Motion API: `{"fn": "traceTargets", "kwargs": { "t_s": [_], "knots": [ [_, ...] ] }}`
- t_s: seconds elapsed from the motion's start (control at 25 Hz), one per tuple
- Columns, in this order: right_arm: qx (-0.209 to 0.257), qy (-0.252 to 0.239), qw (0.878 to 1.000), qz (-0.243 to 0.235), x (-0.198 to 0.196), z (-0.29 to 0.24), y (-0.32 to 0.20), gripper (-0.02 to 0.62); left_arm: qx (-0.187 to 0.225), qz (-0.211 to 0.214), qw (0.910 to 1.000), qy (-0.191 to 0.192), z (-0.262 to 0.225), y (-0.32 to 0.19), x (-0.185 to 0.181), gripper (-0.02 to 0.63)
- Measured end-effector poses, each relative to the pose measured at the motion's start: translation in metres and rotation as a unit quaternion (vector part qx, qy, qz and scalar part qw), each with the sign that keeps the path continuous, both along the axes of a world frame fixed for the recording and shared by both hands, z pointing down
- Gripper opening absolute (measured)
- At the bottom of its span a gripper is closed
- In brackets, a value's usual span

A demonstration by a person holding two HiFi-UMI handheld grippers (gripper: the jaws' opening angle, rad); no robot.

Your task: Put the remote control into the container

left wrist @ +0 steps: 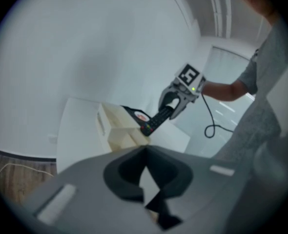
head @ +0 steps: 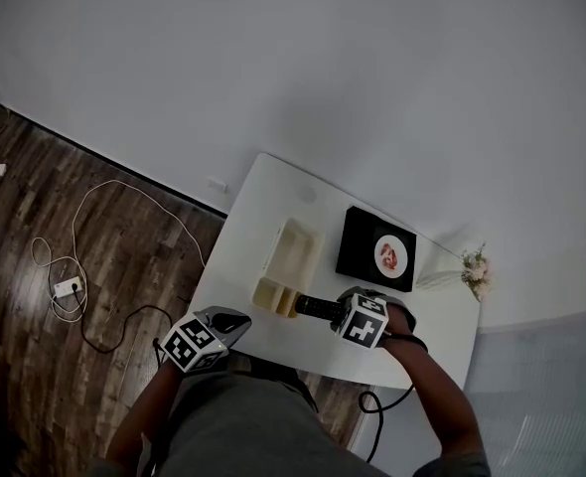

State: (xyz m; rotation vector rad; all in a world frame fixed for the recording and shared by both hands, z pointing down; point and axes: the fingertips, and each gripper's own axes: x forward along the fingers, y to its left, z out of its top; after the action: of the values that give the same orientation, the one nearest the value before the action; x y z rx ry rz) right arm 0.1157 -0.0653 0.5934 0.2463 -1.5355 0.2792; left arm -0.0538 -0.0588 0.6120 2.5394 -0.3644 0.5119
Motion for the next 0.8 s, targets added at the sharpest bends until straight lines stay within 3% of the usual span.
{"fn": "traceTargets", "kwargs": {
  "t_s": [0.44, 0.8],
  "knots": [
    [-0.026, 0.021, 0.999, -0.03, -0.012, 0.013, -0.007, 0.23, -0.003, -0.007, 1.0, 0.004, -0.002, 0.001, 0.003, 0.0],
    [-0.101, 0.073, 0.991, -0.038, -0.018, 0.013, -0.011, 0.23, -0.01, 0.0, 0.9999, 0.008, -0.003, 0.003, 0.01, 0.0]
  ]
}}
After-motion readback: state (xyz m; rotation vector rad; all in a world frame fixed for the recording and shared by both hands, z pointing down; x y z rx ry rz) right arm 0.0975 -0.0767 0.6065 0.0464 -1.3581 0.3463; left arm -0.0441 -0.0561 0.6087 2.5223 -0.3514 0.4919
